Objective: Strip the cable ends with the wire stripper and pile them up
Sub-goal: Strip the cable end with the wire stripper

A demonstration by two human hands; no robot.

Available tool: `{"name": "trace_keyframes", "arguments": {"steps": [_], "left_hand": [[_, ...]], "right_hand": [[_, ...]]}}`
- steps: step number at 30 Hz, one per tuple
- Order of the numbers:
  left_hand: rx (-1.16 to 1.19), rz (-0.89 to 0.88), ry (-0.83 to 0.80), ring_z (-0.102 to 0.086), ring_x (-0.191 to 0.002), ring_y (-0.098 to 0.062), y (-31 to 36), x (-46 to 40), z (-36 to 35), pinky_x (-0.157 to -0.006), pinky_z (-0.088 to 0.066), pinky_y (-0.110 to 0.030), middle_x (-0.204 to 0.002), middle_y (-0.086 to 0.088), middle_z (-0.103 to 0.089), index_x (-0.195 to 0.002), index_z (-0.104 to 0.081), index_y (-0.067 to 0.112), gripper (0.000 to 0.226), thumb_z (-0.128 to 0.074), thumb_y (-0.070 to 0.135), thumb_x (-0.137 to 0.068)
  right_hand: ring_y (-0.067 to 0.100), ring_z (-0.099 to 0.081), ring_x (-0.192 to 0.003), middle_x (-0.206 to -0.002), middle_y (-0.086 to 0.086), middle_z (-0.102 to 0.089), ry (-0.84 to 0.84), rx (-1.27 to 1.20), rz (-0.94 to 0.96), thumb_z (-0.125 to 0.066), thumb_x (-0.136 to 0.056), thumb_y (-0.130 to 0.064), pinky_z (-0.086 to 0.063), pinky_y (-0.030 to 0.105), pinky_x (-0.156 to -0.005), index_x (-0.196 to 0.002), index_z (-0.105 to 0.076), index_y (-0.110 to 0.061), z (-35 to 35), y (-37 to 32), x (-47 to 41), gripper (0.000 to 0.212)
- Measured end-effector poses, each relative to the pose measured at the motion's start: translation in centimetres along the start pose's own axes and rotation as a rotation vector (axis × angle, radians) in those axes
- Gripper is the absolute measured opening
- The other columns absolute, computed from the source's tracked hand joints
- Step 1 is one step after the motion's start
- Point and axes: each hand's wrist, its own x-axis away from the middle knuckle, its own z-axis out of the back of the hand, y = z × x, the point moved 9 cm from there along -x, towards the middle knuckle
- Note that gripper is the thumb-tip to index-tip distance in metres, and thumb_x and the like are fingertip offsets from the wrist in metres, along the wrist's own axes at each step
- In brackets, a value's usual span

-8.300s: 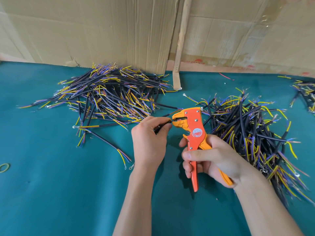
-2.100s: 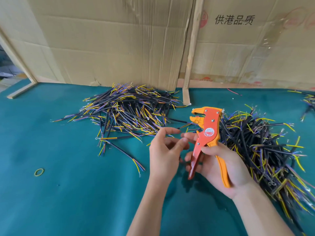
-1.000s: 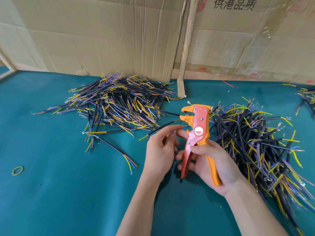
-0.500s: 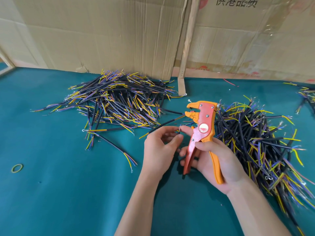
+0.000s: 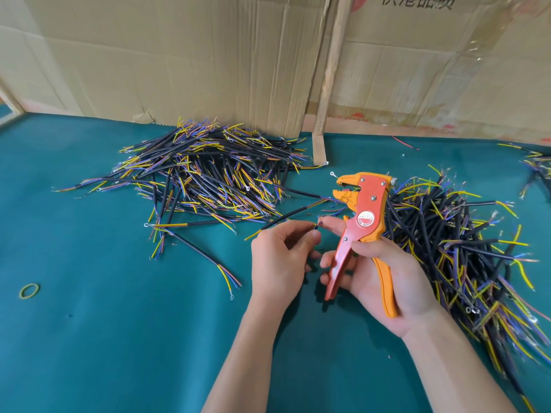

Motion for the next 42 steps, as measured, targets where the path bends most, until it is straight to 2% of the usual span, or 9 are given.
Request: {"name": "trace_keyframes", "arguments": {"steps": [6, 10, 13, 16, 19, 24, 31, 42], "left_hand": [[0.058, 0.007, 0.074, -0.072, -0.062, -0.011, 0.0, 0.0, 0.9, -0.050, -0.051, -0.020, -0.073, 0.005, -0.075, -0.086, -0.074, 0.027, 0.021, -0.071, 0.007, -0.092], [0.088, 0.000, 0.161, -0.071, -0.062, -0.011, -0.1, -0.1, 1.9, -0.052, -0.052, -0.022, -0.074, 0.001, -0.075, -0.088, -0.077, 0.022, 0.018, -0.072, 0.005, -0.091], [0.073, -0.018, 0.200, -0.072, -0.063, -0.009, 0.0, 0.0, 2.3, -0.056, -0.054, -0.021, -0.075, 0.002, -0.075, -0.091, -0.078, 0.018, 0.014, -0.071, 0.005, -0.091], [0.028, -0.045, 0.216, -0.072, -0.064, -0.008, 0.3, 0.1, 2.5, -0.063, -0.059, -0.030, -0.074, 0.005, -0.075, -0.092, -0.079, 0.017, 0.014, -0.072, 0.006, -0.090], [-0.014, -0.073, 0.226, -0.071, -0.065, -0.006, 0.6, 0.2, 2.5, -0.069, -0.059, -0.032, -0.072, 0.008, -0.075, -0.093, -0.080, 0.019, 0.015, -0.072, 0.006, -0.090], [-0.068, -0.128, 0.228, -0.069, -0.065, -0.004, 1.1, 0.4, 2.3, -0.069, -0.055, -0.022, -0.076, 0.008, -0.075, -0.095, -0.081, 0.014, 0.014, -0.072, 0.005, -0.090], [-0.098, -0.171, 0.213, -0.068, -0.066, -0.009, 1.5, 0.4, 2.1, -0.068, -0.053, -0.023, -0.072, 0.005, -0.073, -0.092, -0.081, 0.018, 0.017, -0.071, 0.005, -0.090], [-0.105, -0.201, 0.202, -0.066, -0.066, -0.011, 1.5, 0.4, 2.1, -0.069, -0.054, -0.026, -0.075, 0.009, -0.071, -0.091, -0.080, 0.025, 0.023, -0.070, 0.004, -0.089]], "right_hand": [[0.041, -0.070, -0.093, -0.129, 0.026, -0.065, 0.079, 0.039, -0.085, -0.065, -0.083, -0.013, -0.059, 0.053, -0.079, -0.130, -0.065, 0.000, 1.1, 0.8, 0.2, 0.049], [0.049, -0.068, -0.103, -0.117, 0.032, -0.067, 0.024, 0.048, -0.201, -0.070, -0.085, -0.016, -0.057, 0.059, -0.087, -0.127, -0.068, 0.000, 0.9, 1.3, 0.6, 0.045], [0.046, -0.069, -0.088, -0.099, 0.029, -0.067, 0.002, 0.083, -0.259, -0.071, -0.086, -0.020, -0.058, 0.055, -0.081, -0.121, -0.070, 0.000, 0.4, 1.6, 0.8, 0.041], [0.040, -0.066, -0.075, -0.088, 0.026, -0.063, 0.001, 0.110, -0.275, -0.070, -0.088, -0.021, -0.058, 0.051, -0.072, -0.114, -0.070, 0.004, -0.2, 1.7, 0.9, 0.036], [0.038, -0.064, -0.072, -0.086, 0.026, -0.061, -0.015, 0.136, -0.292, -0.073, -0.082, -0.015, -0.058, 0.050, -0.068, -0.113, -0.068, 0.006, -0.7, 2.0, 1.2, 0.038], [0.037, -0.061, -0.069, -0.083, 0.024, -0.059, -0.017, 0.169, -0.281, -0.074, -0.080, -0.009, -0.057, 0.048, -0.065, -0.109, -0.067, 0.005, -0.9, 2.0, 1.3, 0.034], [0.034, -0.057, -0.062, -0.076, 0.021, -0.056, -0.007, 0.200, -0.261, -0.075, -0.080, -0.012, -0.054, 0.044, -0.057, -0.098, -0.069, 0.000, -0.9, 1.7, 1.3, 0.023], [0.030, -0.048, -0.054, -0.069, 0.017, -0.049, -0.002, 0.206, -0.276, -0.076, -0.082, -0.020, -0.049, 0.040, -0.052, -0.089, -0.057, -0.005, -1.1, 1.6, 1.4, 0.025]]}}
